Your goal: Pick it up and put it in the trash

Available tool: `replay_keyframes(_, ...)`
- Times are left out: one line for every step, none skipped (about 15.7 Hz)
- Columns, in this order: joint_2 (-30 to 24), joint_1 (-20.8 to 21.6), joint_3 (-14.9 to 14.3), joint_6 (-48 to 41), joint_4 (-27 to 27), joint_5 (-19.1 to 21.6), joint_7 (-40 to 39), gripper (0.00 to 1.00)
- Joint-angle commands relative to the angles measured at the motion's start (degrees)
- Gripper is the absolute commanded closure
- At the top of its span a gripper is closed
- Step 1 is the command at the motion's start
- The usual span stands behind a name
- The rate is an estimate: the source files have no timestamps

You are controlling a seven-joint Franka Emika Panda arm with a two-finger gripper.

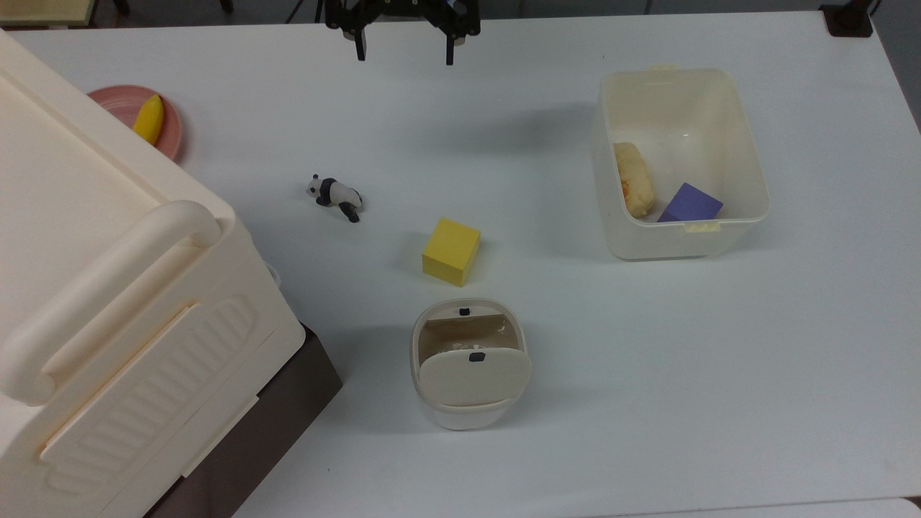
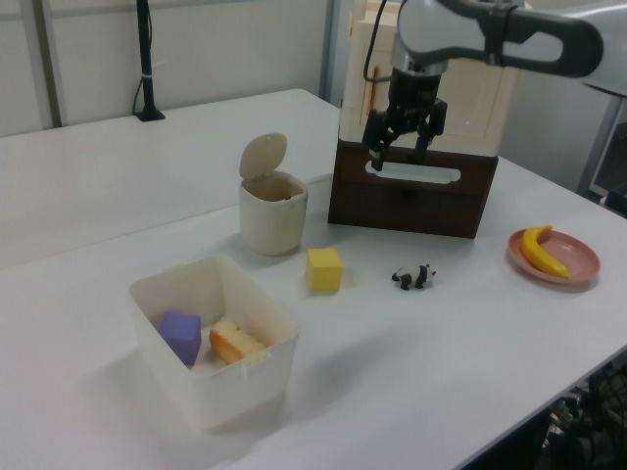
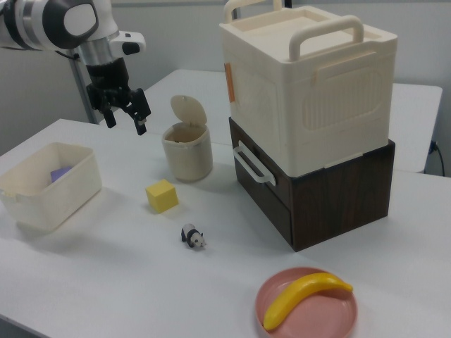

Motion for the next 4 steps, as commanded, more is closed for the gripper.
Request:
replay_keyframes(-1.68,0.29,-1.49,-0.19,-3.0,2.19,-3.45,0.0)
replay_keyframes(-1.42,0.12,-1.66,-0.1,-2.74,2.27,-3.98,0.0)
replay_keyframes(-1.42,0.03,-1.84,-0.01,-2.57,2.27,-4.07,0.0)
replay_keyframes(-1.5,-0.15,-1.84,0.08,-2.57,2.27,-4.07,0.0)
